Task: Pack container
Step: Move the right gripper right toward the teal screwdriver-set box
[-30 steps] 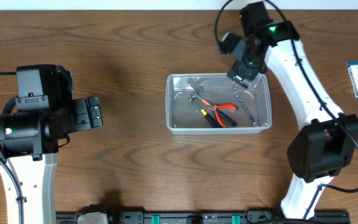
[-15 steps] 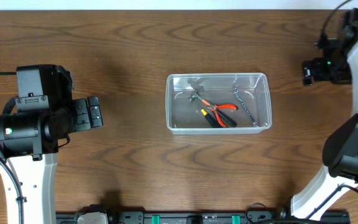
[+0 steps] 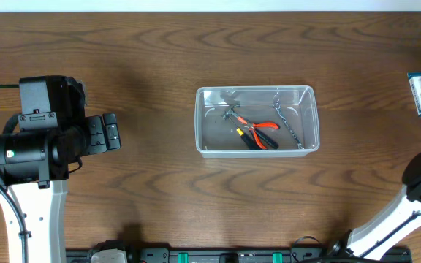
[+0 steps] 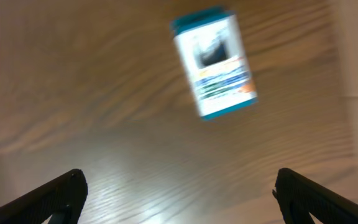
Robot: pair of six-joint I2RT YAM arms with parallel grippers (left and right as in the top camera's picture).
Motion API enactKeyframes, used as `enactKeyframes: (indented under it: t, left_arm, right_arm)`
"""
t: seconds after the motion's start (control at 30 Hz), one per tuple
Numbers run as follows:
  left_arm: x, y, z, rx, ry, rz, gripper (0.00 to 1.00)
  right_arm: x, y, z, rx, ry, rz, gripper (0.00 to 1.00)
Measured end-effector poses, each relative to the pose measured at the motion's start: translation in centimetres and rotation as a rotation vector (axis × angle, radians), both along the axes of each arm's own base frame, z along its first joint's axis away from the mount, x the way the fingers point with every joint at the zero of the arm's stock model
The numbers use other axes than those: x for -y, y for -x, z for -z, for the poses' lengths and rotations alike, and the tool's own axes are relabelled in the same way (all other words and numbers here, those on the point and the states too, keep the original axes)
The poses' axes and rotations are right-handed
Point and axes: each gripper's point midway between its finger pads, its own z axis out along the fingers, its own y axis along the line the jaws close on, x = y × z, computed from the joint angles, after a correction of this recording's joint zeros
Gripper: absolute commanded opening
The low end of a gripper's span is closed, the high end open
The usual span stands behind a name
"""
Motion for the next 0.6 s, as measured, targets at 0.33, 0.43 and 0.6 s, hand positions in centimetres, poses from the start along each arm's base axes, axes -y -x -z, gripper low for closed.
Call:
enactKeyframes:
  t: [0.33, 0.43, 0.6]
  left_arm:
    - [0.0, 0.0, 0.0, 0.0, 0.0, 0.0, 0.98]
    - [0.0, 0.0, 0.0, 0.0, 0.0, 0.0, 0.98]
    - [0.0, 0.0, 0.0, 0.0, 0.0, 0.0, 0.98]
  right_arm:
    - [2.3, -0.4, 3.6, -0.109, -0.056, -0.022, 0.99]
    - [2.4, -0.1, 7.8, -0.203, -0.11, -0.057, 0.99]
    - [3.2, -0.1, 11.8, -0.265, -0.134, -0.116, 0.99]
